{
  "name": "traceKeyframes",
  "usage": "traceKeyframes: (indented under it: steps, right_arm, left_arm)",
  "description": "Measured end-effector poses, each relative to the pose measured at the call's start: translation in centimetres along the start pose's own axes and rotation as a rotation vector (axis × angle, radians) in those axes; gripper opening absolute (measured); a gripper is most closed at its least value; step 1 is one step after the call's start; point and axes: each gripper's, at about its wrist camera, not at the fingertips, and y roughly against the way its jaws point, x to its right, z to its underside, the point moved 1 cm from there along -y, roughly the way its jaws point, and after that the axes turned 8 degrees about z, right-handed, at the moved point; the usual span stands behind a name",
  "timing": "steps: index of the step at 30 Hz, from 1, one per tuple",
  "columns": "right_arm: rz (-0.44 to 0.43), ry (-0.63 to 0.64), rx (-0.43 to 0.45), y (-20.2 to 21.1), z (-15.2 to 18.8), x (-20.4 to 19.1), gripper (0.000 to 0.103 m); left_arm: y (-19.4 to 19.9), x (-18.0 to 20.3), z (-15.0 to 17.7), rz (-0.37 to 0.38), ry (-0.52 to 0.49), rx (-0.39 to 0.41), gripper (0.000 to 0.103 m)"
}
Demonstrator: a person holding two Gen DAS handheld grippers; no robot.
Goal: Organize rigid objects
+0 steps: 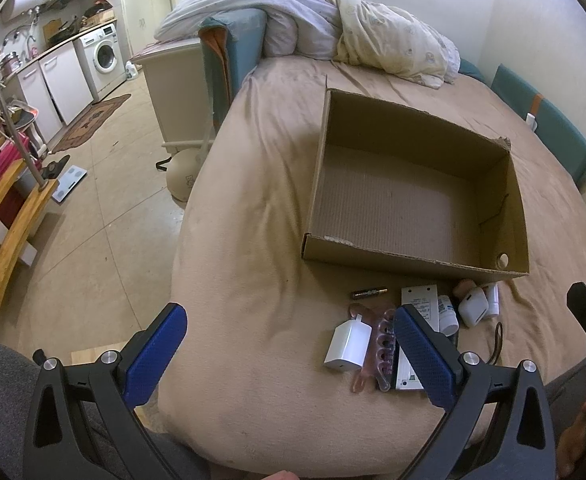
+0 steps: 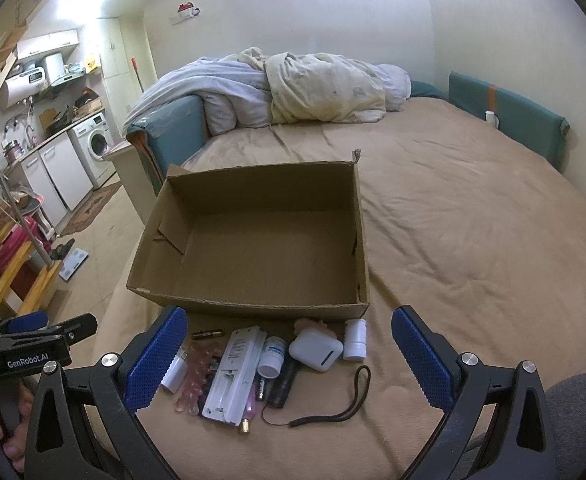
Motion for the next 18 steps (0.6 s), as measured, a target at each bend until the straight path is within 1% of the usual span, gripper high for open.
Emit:
traceKeyframes:
  steps: [18]
  right_arm:
    - [0.002,-0.003,-0.001,-0.05,0.12,0.1,0.103]
  left_arm:
    - [-0.26,-0.41,0.26,-0.003,-0.004,0.0,0.103]
